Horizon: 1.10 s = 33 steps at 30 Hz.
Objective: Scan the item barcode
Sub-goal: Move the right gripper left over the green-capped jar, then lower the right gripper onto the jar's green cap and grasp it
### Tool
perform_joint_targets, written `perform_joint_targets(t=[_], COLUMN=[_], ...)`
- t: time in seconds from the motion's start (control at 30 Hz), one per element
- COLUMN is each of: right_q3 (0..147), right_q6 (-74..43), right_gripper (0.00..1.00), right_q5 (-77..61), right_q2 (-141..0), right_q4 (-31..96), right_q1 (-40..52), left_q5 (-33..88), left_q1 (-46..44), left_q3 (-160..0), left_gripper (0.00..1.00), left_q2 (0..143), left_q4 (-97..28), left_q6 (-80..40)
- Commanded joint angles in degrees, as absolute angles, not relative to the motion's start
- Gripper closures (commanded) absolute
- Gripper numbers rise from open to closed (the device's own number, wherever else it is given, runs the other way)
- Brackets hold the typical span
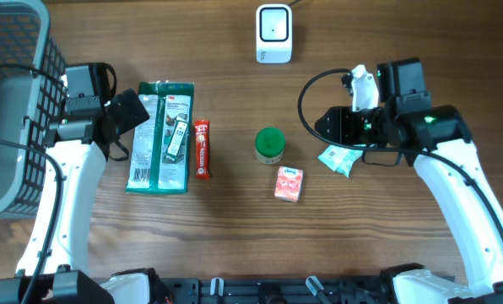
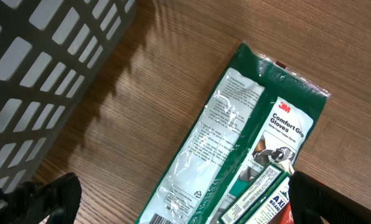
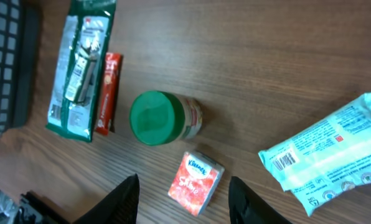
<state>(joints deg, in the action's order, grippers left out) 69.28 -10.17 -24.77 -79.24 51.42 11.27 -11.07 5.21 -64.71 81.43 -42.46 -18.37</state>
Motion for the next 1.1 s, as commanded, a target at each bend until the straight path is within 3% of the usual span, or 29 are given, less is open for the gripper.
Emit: perform_joint_targets(t=[0.0,0.43,0.77,1.07], right_q3=[73.71,76.27,76.27,76.16], right_q6=[-8.95,-7.9,-15.25,-17.17], right_gripper=[0.53,0.5,0.46,0.44], right_q5=[-24.84,-24.62,-10.41,-8.49], right_q2=[-78.19,-78.41,-79.5,-85.01], right_q4=[53.8,56.42,55.57,54.7], right_q1=[11.46,17.26,28.75,33.04], left_q5=[-10.98,-10.98,-10.98,-10.98], left_q1=[5.43,5.43,5.43,5.43], left_q3=[-64.88,-64.88,-64.88,-64.88], left_gripper=[0.0,0.0,0.0,0.0], left_q2=[81.12,81.12,81.12,81.12], left_q4=[-42.48,-42.48,-42.48,-42.48], left_q6=[-18.9,-18.9,-18.9,-18.9])
